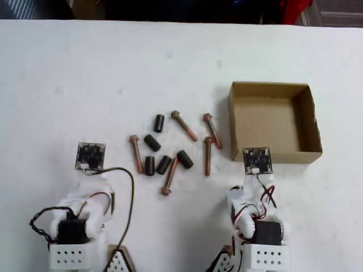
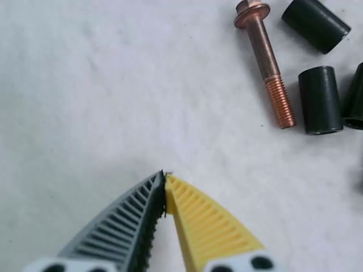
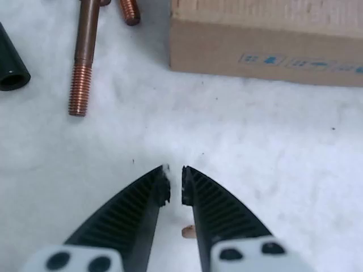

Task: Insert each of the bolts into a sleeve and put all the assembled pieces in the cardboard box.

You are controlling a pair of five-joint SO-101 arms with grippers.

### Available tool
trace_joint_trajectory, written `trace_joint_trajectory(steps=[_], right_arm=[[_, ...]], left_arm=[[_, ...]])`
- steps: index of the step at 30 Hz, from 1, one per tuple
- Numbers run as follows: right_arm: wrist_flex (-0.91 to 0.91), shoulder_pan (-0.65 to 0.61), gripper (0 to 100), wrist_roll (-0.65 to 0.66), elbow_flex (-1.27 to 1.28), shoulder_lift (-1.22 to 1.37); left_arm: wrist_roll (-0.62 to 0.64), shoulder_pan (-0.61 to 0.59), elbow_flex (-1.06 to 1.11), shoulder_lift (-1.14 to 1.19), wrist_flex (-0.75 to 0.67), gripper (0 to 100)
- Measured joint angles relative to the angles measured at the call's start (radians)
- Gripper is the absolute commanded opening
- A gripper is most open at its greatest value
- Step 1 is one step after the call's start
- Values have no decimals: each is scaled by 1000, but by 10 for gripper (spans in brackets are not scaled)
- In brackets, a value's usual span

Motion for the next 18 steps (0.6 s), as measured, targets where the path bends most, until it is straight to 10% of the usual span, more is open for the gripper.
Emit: trace_joint_trajectory(steps=[18], right_arm=[[0,-9,38,0,0,0]], left_arm=[[0,0,0,0,0,24]])
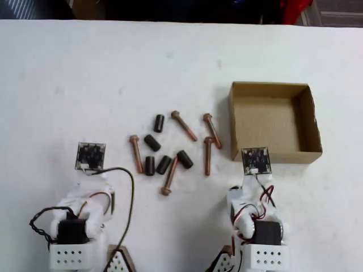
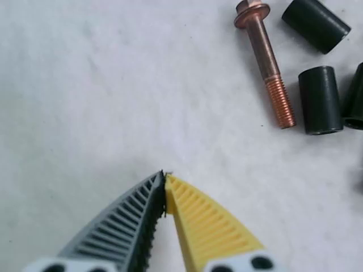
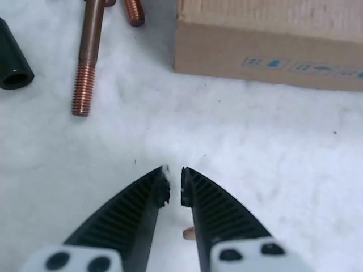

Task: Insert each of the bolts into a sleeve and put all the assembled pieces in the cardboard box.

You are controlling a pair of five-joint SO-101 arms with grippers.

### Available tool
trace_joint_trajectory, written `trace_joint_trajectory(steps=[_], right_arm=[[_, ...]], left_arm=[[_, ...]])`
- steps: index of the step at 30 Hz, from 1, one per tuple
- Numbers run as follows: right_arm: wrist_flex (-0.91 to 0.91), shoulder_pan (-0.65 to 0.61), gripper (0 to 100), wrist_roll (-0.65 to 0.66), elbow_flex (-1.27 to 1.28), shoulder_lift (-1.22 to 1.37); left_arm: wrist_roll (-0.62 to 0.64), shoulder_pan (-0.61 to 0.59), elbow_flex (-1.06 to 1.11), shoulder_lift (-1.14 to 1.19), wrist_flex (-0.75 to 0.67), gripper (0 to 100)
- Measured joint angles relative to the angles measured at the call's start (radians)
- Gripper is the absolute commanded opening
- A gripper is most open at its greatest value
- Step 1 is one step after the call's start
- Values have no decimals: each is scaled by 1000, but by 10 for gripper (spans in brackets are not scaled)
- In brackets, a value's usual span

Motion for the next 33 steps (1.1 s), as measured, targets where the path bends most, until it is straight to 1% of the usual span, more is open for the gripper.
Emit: trace_joint_trajectory(steps=[5,14,16,20,22,28,33], right_arm=[[-11,-21,38,0,0,0],[-189,-140,39,3,0,0],[-224,-150,39,60,0,0],[-276,-149,39,239,0,0],[-281,-149,39,302,0,0],[-275,-149,39,341,-51,0],[-181,-147,39,397,-178,0]], left_arm=[[0,0,0,0,0,24],[0,0,0,0,0,24],[0,0,0,0,0,24],[0,0,0,0,0,24],[0,0,0,0,0,24],[0,0,0,0,0,24],[0,0,0,0,0,24]])
